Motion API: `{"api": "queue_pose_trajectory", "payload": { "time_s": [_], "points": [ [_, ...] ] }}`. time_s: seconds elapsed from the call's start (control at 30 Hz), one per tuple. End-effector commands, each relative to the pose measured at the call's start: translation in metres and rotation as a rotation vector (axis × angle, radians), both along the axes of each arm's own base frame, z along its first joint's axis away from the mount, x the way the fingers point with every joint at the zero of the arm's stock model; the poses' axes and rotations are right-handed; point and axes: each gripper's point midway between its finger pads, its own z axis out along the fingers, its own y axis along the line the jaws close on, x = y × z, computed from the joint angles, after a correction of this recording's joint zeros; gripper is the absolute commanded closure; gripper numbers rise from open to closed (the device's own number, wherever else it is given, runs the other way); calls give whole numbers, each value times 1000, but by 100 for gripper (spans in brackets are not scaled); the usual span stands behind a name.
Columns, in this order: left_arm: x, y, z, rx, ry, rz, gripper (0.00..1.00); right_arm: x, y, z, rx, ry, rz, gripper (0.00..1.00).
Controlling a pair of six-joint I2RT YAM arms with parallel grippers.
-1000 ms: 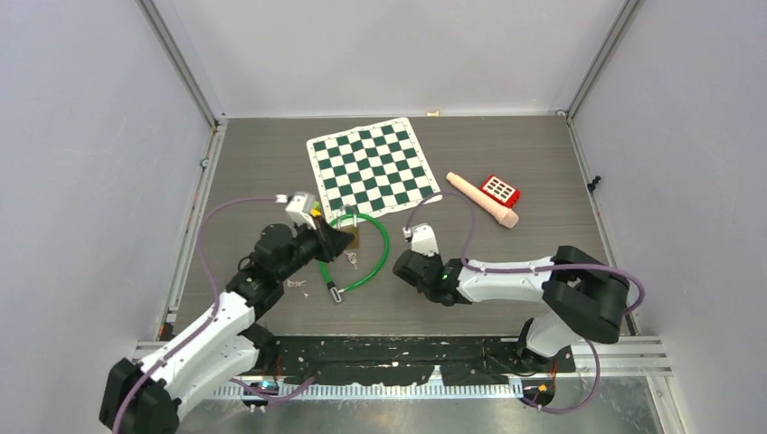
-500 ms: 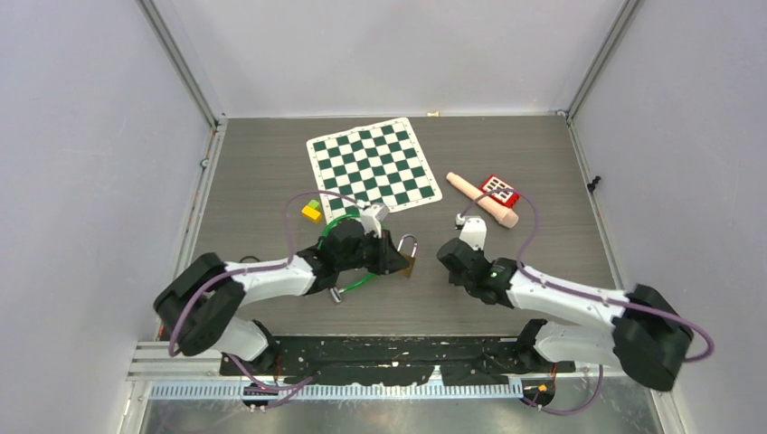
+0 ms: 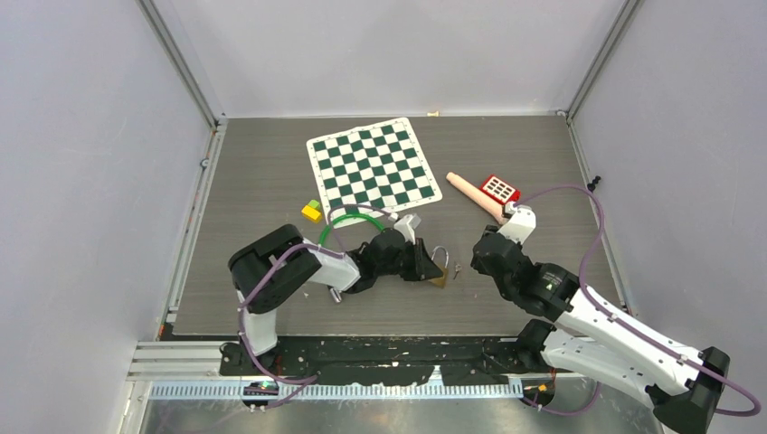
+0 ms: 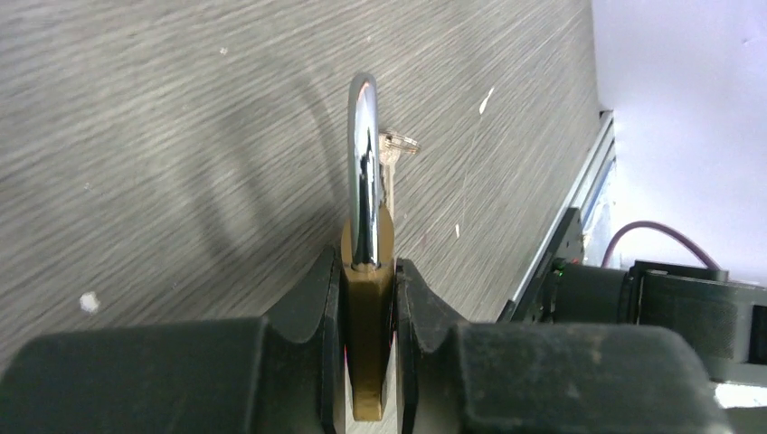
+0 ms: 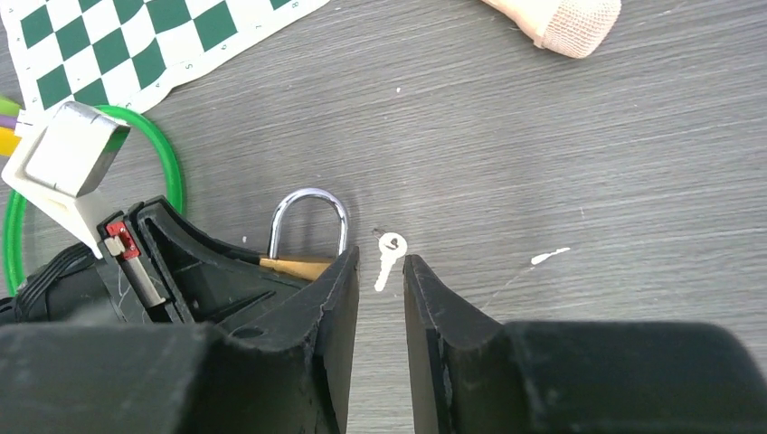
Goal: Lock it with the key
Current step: Place the lock at the center of the board.
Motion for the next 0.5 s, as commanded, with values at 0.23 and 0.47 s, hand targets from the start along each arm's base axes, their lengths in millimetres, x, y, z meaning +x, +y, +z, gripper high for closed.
{"api": "queue_pose_trajectory", "payload": {
  "time_s": [0.23, 0.47],
  "points": [
    [13, -17, 32, -23, -124, 124, 43, 0, -9, 15, 8, -13, -51, 64],
    [15, 8, 57, 134, -309, 193, 1, -3, -13, 24, 30, -36, -51, 55]
  ]
}}
